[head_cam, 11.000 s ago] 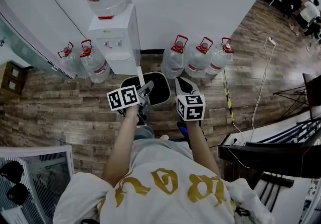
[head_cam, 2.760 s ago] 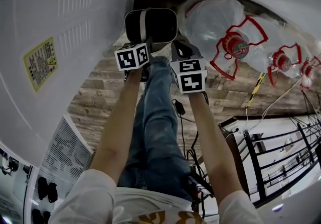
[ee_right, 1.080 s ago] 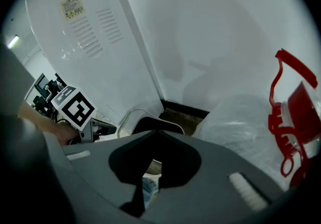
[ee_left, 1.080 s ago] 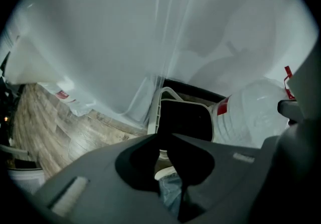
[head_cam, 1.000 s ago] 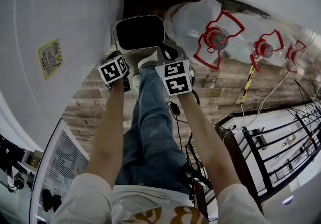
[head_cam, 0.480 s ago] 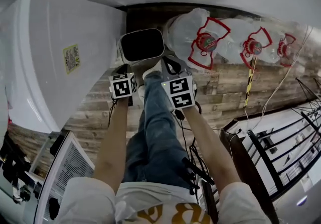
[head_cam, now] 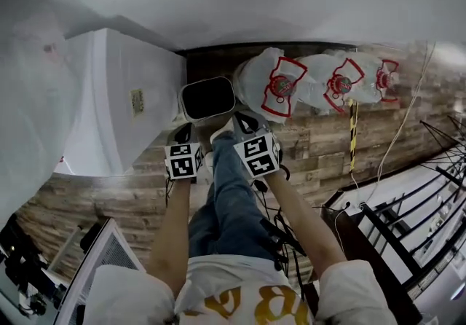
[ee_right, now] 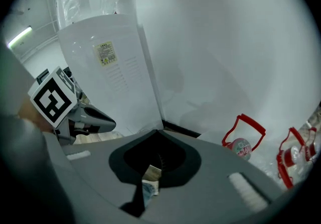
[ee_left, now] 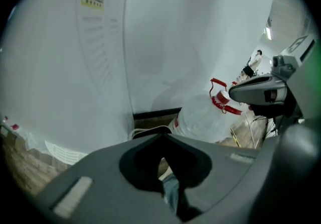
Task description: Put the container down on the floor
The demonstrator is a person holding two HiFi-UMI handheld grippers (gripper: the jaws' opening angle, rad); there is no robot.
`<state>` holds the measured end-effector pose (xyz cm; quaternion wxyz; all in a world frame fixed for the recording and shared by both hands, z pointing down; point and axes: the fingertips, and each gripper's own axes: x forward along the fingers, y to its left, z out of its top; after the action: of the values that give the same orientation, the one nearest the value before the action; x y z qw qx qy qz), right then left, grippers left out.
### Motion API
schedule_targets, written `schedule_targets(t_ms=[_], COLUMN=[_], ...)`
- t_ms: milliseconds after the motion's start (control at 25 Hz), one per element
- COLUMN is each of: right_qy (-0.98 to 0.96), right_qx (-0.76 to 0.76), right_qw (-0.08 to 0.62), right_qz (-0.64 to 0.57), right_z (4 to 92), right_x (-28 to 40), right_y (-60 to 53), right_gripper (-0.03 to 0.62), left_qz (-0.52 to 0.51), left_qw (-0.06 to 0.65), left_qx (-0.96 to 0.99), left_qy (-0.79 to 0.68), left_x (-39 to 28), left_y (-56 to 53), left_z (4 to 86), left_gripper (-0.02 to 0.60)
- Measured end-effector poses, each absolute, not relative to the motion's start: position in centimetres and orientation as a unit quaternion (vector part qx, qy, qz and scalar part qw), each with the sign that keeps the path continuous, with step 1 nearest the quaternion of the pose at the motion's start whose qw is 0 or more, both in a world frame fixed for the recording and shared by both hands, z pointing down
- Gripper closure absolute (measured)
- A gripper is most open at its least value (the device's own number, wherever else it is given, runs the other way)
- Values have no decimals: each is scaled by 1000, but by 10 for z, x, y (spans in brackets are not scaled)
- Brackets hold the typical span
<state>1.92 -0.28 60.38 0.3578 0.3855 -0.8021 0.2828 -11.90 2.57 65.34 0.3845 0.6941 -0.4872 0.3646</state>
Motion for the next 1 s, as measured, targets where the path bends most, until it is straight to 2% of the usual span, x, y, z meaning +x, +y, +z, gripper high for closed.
schedule_targets(t_ms=[160, 320, 640, 1000], right_qy=[-809, -832, -836, -854], right_qx=[383, 360, 396, 402], right_qw=[361, 365, 316, 269], right_qz=[261, 214, 210, 192], right_z=[571, 536, 472, 381], right_x=[15, -1, 9, 6], right_y=[2, 7, -10, 1], right_gripper=[563, 563, 563, 563], left_qz=[321, 309, 270, 172], left_qw=[392, 368, 326, 308], left_qx=[707, 726, 757, 787], left_qy=[-493, -491, -497, -506], left_x=[-113, -109, -111, -109], left_y=[26, 23, 2, -3], left_z=[612, 573, 502, 398], left_gripper=[581, 581, 581, 581])
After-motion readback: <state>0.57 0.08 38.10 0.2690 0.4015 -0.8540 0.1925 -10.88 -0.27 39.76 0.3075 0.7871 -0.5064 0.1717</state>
